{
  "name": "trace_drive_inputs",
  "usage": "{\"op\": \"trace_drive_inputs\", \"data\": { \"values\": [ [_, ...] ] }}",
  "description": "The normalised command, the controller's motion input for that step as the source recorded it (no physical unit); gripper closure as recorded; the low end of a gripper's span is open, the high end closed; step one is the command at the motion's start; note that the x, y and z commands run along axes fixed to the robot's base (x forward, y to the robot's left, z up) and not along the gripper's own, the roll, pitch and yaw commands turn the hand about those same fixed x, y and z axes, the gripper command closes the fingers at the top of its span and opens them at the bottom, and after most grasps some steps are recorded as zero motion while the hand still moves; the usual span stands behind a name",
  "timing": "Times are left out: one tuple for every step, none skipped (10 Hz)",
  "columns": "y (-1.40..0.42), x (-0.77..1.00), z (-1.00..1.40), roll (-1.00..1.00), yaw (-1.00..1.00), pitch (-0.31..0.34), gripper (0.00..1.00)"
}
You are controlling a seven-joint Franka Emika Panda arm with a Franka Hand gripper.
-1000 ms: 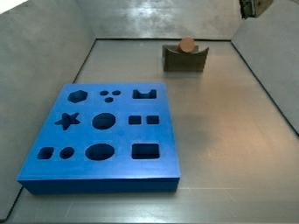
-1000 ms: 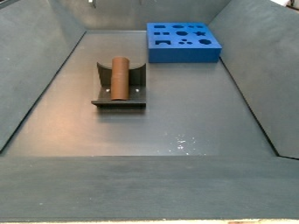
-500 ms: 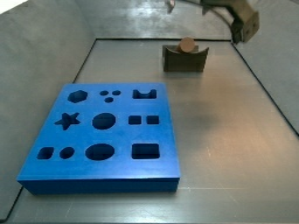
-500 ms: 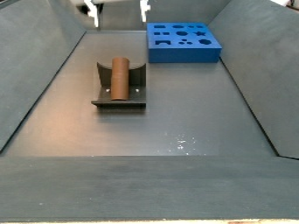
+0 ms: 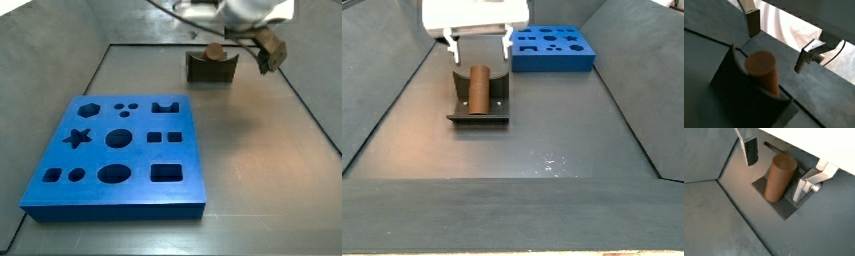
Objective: Pick up the round object. Move up. Place the round object on the fixture. Regrasp the round object. Move to above the board. Insert the round object.
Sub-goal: Regrasp the round object.
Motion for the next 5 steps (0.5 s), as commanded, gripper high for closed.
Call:
{"op": "trace_drive_inputs", "data": {
  "values": [
    [0.02, 0.11, -0.85, 0.12, -0.07, -0.137, 0.0],
    [0.02, 0.1, -0.75, 0.11, -0.08, -0.108, 0.0],
    [0.01, 0.08, -0.51, 0.11, -0.08, -0.031, 0.0],
    [0.01, 0.08, -0.42, 0.11, -0.07, -0.006, 0.0],
    [0.0, 0.07, -0.24, 0.1, -0.05, 0.025, 0.0]
  ]
}}
